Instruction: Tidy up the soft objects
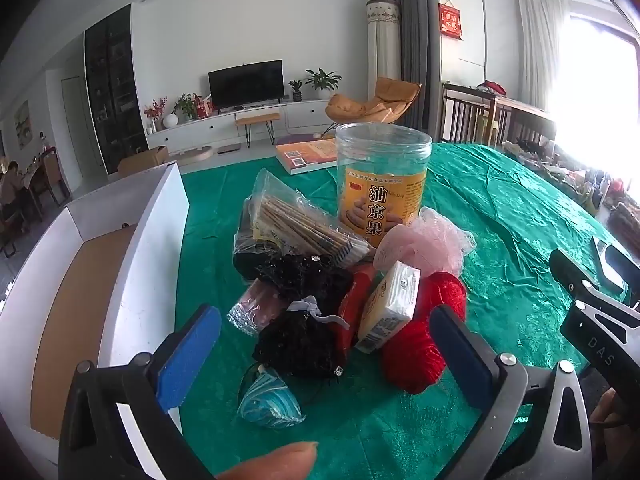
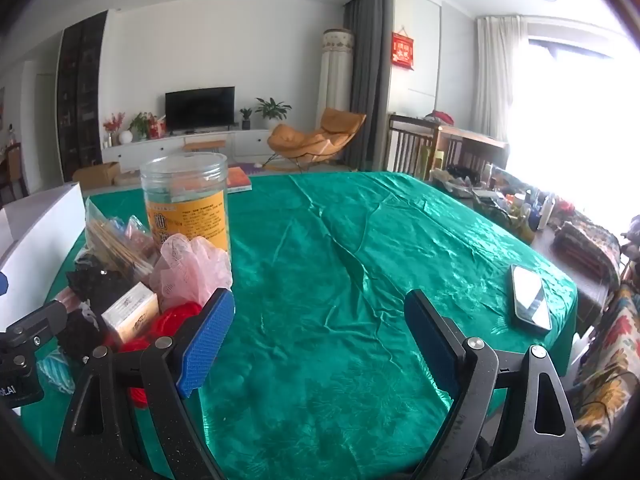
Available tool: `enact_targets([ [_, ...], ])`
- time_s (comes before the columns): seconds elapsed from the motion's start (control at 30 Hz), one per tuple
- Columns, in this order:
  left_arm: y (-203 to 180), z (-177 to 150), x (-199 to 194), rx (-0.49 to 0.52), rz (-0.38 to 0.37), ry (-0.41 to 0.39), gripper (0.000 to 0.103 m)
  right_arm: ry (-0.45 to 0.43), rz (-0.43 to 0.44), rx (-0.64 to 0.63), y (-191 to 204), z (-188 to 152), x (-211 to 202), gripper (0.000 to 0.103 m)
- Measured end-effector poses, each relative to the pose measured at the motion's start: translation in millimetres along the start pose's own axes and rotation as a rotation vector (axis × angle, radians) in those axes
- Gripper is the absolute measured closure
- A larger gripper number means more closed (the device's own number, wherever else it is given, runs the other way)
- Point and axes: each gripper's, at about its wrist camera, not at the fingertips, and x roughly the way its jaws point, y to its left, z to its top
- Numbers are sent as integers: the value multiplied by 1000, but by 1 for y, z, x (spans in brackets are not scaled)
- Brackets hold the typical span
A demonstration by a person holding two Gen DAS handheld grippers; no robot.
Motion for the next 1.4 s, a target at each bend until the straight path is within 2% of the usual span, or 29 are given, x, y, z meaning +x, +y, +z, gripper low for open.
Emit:
enact_targets([
  [1.4, -4, -4, 8, 4, -4, 30, 0, -5, 3, 5, -1, 0, -3, 14],
])
